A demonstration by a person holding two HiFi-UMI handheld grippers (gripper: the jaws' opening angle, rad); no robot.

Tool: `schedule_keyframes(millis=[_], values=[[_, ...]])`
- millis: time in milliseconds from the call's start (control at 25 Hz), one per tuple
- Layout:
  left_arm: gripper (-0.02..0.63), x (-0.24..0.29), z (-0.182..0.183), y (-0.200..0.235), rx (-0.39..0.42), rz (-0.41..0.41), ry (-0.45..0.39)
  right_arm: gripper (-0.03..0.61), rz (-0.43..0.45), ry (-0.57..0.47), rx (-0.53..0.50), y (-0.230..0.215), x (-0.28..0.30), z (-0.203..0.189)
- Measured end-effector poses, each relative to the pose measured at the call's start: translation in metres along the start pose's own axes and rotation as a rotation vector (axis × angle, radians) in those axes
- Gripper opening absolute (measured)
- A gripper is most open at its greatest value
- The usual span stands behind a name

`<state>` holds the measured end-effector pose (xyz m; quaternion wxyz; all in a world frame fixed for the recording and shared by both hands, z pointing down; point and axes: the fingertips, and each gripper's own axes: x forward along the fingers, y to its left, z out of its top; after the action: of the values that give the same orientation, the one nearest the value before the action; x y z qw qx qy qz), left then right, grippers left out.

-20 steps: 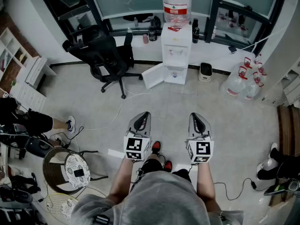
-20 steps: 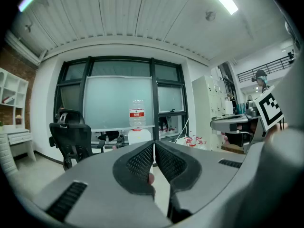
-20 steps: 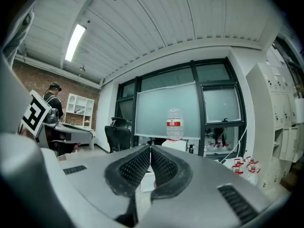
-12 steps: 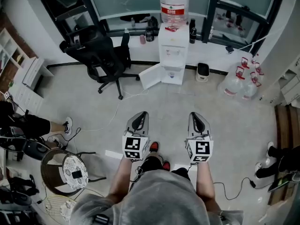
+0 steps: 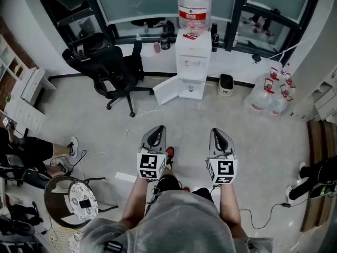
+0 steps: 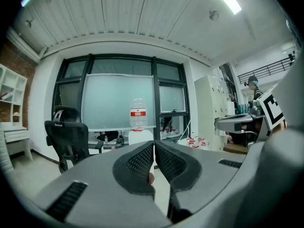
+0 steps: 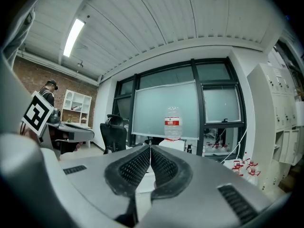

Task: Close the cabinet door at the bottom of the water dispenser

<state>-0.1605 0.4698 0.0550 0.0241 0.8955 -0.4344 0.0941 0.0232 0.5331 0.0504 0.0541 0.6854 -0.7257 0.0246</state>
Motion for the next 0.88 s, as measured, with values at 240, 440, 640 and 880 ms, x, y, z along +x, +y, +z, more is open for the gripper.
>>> schedule_keyframes(millis=[240, 440, 640, 880], values=[[0.031, 0.064, 0.003, 0.047, 0.003, -0.018, -0.007, 0.021, -0.009, 0.000, -0.002, -0.001, 0.074, -0.001], [0.031, 0.129, 0.016, 0.102, -0.001, -0.049, 0.005, 0.021, -0.030, 0.012, 0.012, 0.000, 0.152, 0.010], [0.031, 0.193, 0.021, 0.156, 0.001, -0.069, 0.030, 0.021, -0.043, 0.032, 0.028, -0.001, 0.232, 0.017], [0.031, 0.252, 0.016, 0.200, -0.003, -0.099, 0.072, 0.021, -0.048, 0.075, 0.039, -0.001, 0.312, 0.009]])
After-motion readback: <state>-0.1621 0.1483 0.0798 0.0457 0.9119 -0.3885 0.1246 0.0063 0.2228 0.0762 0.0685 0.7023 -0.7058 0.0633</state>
